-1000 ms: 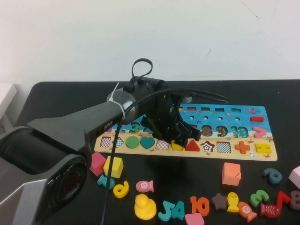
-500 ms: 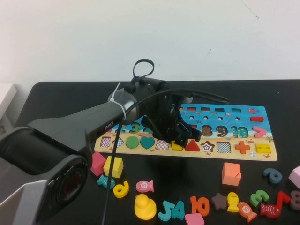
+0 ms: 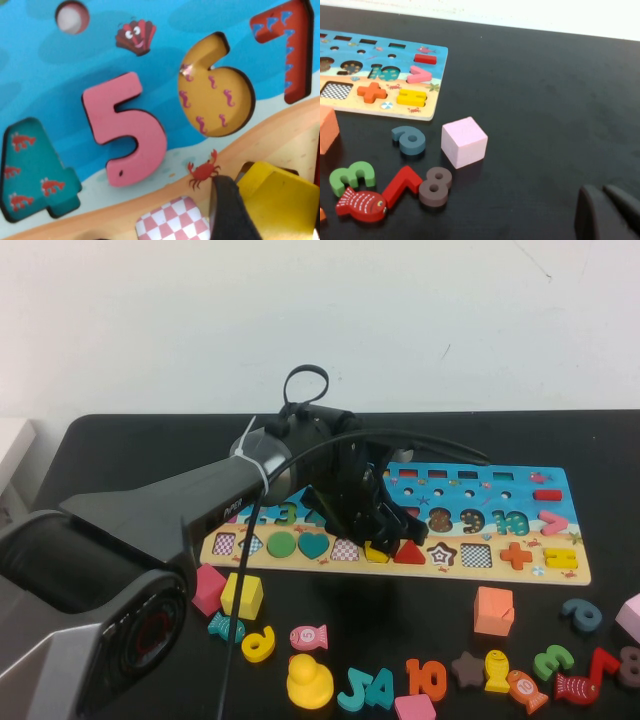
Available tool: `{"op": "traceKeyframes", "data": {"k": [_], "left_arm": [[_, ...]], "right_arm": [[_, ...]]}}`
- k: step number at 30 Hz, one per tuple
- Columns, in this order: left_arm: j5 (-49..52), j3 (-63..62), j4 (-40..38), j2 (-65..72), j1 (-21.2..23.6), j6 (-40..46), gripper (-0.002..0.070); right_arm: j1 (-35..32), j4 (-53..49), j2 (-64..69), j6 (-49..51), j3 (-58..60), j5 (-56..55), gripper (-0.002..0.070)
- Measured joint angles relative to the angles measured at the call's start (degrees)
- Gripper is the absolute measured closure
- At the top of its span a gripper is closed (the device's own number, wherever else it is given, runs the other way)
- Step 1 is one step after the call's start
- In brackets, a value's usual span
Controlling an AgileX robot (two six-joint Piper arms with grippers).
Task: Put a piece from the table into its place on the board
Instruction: Place the "Pentagon" into the hole of the Pentagon
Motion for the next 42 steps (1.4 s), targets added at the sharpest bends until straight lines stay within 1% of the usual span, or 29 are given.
{"op": "traceKeyframes", "data": {"k": [7, 17, 19, 24, 26, 31, 42], "left_arm": [[0.33, 0.00, -0.12, 0.00, 0.00, 2.06, 0.0365], [0.60, 0.00, -1.55, 0.00, 0.00, 0.81, 0.0361], [0.60, 0.00, -1.55, 0.00, 0.00, 0.72, 0.0338], [0.79, 0.00, -1.66, 0.00, 0.00, 0.21, 0.0233], [0.98, 0.00, -1.53, 0.00, 0.00, 0.09, 0.0216], [2.72, 0.00, 0.39, 0.00, 0.00, 0.09, 0.0204], [2.61, 0.00, 0.61, -1.92, 0.00, -0.11, 0.0206]], "right_arm": [[0.00, 0.00, 0.00, 0.00, 0.00, 0.00, 0.0657], [0.00, 0.00, 0.00, 0.00, 0.00, 0.00, 0.0658], [0.00, 0.00, 0.00, 0.00, 0.00, 0.00, 0.0658], [0.00, 0.00, 0.00, 0.00, 0.00, 0.00, 0.0658], [0.00, 0.00, 0.00, 0.00, 0.00, 0.00, 0.0657], [0.00, 0.00, 0.00, 0.00, 0.00, 0.00, 0.0657], [0.00, 0.00, 0.00, 0.00, 0.00, 0.00, 0.0657]]}}
